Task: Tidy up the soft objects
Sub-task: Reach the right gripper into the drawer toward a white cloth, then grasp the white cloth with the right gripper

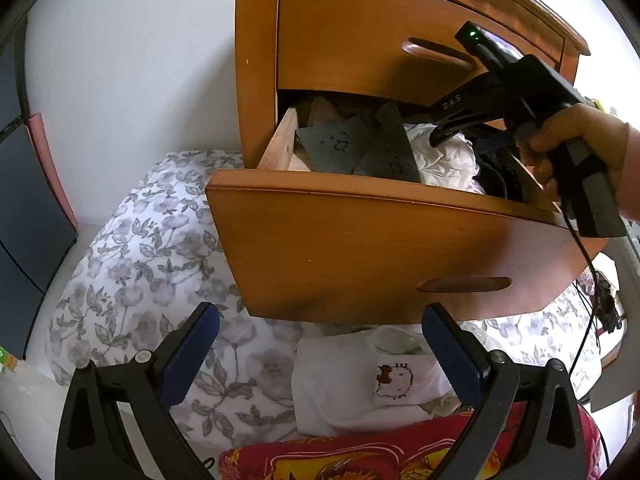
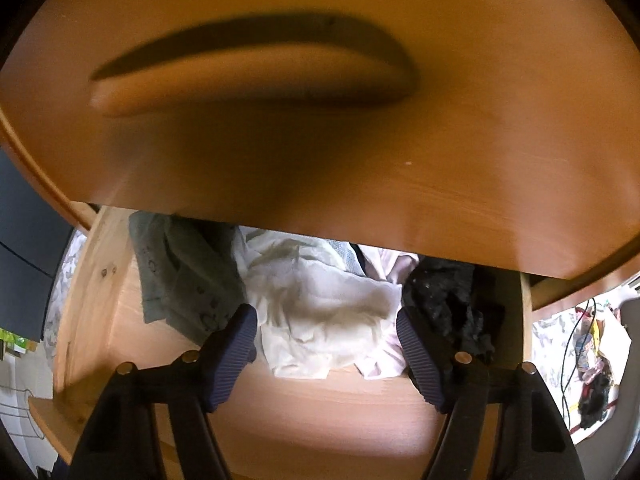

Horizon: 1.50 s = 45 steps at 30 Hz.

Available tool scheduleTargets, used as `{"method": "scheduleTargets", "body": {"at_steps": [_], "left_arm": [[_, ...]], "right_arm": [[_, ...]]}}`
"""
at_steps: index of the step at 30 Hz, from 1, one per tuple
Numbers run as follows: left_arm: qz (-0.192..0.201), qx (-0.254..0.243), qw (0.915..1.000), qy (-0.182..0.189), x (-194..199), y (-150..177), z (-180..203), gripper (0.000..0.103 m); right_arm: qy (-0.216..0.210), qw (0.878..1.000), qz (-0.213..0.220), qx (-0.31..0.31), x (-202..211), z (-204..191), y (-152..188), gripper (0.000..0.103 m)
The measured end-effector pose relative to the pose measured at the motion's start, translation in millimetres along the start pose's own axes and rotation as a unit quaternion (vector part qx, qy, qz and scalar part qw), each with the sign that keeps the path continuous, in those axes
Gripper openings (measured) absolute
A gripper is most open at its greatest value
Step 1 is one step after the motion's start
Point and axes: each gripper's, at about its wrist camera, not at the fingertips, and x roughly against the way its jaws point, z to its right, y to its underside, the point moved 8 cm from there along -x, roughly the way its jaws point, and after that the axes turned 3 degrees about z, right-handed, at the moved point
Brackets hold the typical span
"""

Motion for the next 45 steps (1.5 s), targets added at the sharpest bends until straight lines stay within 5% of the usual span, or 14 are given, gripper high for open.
{"method": "scheduleTargets", "body": {"at_steps": [5, 11, 24, 45], "left_arm": [[-0.002, 0.003, 1.0000, 0.005, -1, 0, -1, 0.101], [-0.002, 0.004, 1.0000, 0.006, -1, 0, 0, 0.101], [-0.004, 0.007, 0.9999, 0.010, -2, 1, 0, 0.101], [-0.004, 0.004, 1.0000, 0.004, -1, 4, -1, 0.101]], "right_arm": [[0.000, 1.000, -0.020, -0.003, -11, -7, -2, 0.068], [0.012, 0.999, -0.031, -0.002, -20, -15, -4, 0.043], [0.000, 0.999, -0.031, -0.043, -19, 4, 4, 0.013], [0.043, 0.999, -0.003, -0.023, 36, 47, 33, 0.008]]}}
